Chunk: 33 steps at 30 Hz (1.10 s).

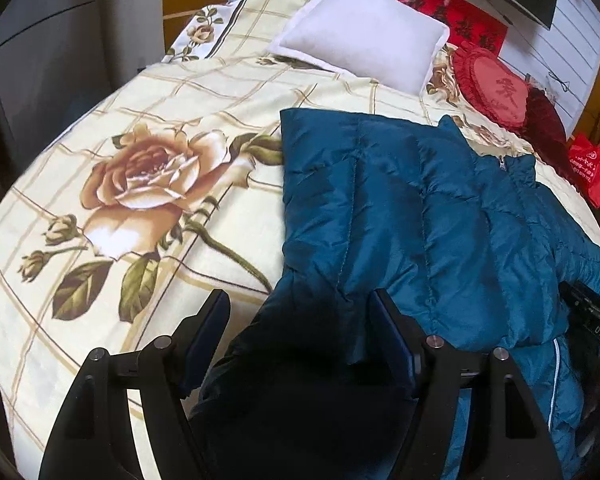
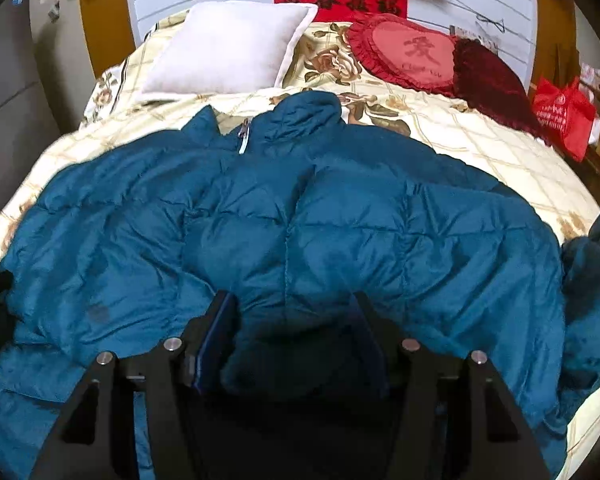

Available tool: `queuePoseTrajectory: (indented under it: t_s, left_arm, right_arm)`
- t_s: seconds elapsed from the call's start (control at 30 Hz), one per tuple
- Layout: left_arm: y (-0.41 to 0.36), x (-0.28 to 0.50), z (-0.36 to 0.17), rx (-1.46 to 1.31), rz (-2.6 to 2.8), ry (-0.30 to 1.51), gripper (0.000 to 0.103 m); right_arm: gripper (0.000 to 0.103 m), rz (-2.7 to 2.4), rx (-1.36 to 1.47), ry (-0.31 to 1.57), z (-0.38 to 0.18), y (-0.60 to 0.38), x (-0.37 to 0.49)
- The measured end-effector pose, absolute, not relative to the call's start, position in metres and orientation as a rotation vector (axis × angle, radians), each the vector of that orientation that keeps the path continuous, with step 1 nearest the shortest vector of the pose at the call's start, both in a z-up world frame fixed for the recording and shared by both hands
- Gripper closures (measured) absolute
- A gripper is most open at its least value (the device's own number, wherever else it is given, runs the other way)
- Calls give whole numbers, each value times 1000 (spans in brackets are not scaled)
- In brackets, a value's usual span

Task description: Fold large clothes

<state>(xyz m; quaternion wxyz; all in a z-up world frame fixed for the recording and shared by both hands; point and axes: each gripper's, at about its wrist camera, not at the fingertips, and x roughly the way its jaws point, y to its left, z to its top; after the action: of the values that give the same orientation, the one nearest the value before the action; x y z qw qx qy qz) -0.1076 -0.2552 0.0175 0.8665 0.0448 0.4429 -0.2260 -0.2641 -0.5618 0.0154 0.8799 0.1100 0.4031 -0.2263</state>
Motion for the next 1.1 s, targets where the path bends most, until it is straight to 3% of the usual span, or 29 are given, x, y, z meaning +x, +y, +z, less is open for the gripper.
queuePoseTrajectory:
  t_s: [0.37, 0.57, 0.9, 1.1]
  left_arm:
    - [-255, -120, 31, 90, -481, 879, 33]
    - [-258, -132, 48, 112, -497, 803, 33]
    - [-260, -132, 48, 102, -519, 819, 33]
    - [-258, -116, 28, 112, -458, 905, 33]
  right_arm:
    - [40, -487, 174, 820, 47, -551, -313]
    - [39, -507, 261, 888, 22, -571, -320]
    - [39, -528, 245, 826, 48, -561, -345]
    - [32, -621, 246, 844, 43, -580, -355]
